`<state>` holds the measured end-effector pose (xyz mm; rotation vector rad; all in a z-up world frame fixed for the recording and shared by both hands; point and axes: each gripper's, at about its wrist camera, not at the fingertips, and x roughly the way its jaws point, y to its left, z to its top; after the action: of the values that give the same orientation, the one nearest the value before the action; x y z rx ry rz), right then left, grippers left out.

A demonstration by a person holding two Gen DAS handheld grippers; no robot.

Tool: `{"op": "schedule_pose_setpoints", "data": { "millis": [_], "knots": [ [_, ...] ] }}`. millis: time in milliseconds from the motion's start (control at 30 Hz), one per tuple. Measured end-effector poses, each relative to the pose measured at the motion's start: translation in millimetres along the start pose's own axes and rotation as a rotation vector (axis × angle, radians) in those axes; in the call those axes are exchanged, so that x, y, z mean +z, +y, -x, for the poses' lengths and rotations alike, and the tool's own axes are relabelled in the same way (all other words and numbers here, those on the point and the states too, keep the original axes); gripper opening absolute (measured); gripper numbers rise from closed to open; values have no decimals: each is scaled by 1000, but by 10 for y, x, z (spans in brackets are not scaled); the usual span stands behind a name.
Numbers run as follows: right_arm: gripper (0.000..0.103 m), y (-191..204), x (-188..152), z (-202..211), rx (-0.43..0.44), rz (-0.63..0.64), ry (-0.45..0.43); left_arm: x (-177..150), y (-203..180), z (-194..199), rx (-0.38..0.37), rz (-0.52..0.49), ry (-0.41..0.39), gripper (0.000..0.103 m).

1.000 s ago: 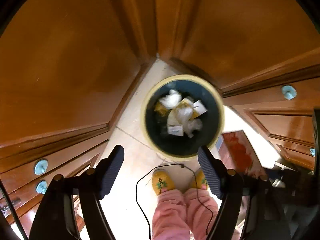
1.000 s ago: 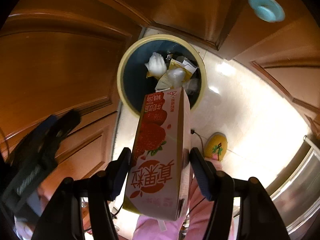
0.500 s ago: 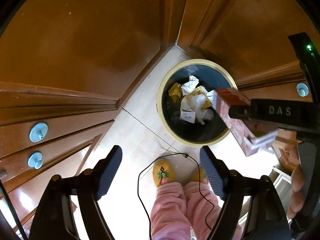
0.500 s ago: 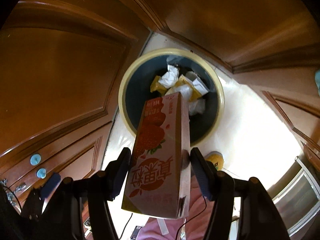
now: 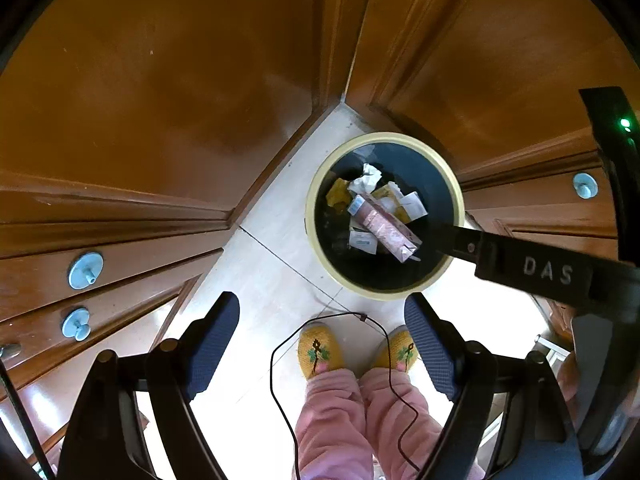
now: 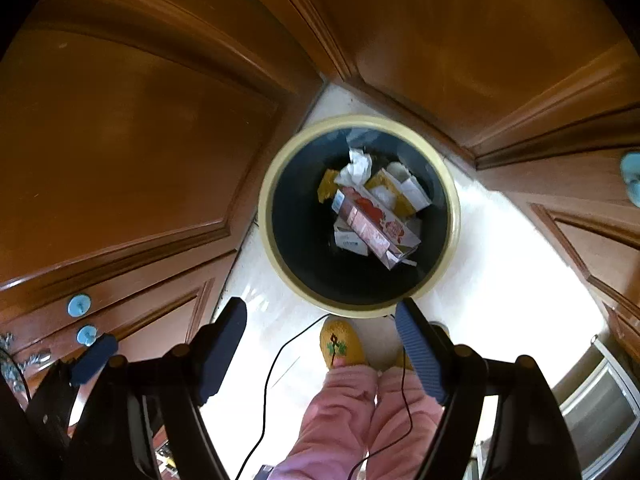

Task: Collect trash

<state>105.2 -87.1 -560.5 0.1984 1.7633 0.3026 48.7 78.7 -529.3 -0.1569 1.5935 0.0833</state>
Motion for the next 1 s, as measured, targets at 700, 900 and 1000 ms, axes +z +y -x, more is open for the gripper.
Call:
{"op": "schedule_pose_setpoints", "data": {
  "millis": [700,900,1000],
  "knots": [
    [77,99,-1167,1958,-22,3,-193,-367,-191,1599,-52,-62,22,102],
    [77,151,-1468,2585,-14,2,-260,-442,-376,2297,-66,-154,-60,102],
    [78,159,-1619,2874,-21,-3,-307,-469,-438,2635,-82,-185,-118,102]
  ]
}}
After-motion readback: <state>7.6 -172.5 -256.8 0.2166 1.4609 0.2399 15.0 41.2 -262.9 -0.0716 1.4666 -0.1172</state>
